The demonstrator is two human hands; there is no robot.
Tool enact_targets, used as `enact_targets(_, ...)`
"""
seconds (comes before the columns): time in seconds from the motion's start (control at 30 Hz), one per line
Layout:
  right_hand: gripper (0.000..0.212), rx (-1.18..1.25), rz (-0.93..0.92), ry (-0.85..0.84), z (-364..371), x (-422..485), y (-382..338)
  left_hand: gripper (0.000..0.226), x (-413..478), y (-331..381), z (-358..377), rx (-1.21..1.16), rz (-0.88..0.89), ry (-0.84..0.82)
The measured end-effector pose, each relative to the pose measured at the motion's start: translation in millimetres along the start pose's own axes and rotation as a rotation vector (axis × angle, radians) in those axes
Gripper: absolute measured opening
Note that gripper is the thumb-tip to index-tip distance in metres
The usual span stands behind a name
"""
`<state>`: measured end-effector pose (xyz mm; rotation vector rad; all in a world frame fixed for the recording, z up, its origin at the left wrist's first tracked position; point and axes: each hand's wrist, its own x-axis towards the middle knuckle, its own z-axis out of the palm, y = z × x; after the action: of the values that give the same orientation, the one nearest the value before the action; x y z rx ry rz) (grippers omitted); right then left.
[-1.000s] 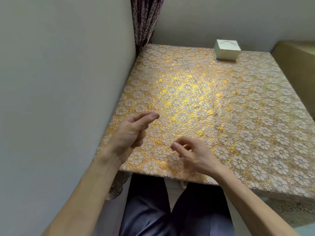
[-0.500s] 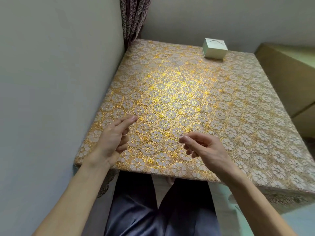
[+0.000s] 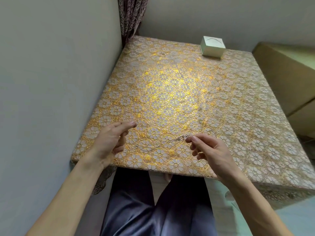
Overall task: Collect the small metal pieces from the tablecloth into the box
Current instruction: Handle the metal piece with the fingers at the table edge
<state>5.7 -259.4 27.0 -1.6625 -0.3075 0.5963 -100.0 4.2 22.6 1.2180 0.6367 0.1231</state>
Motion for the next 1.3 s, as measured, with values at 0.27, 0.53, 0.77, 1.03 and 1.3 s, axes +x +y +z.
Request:
enact_targets(0.27,0.02,-0.037,-0.027,0.057,3.6,3.2,-0.7,0.018,3.0,1.3,6.3,0.526,0.286,0.171)
enact_targets(0.53,0.021,0.452,0.064,0.009,17.6,13.4,-10.5,0.019,-6.2,12.5,18.7,0.155,0.215,0.097)
enact_targets(0.77,0.022,0.397,0.088,0.005,30.3,21.8,-9.8,0.018,-16.2,24.5,19.1,-0.291,0.026,-0.116)
enact_targets(1.03,0.015,-0.251,0.057,-0.01,33.3,18.6,-6.3,0.026,-9.2,27.9,1.9,-0.491,0.004,-0.171)
enact_targets(1.3,0.023,-0.212,0.018,-0.108,29.7,15.3,-5.3,0.019,-2.1,19.8,-12.8,-0.548,0.012,-0.161)
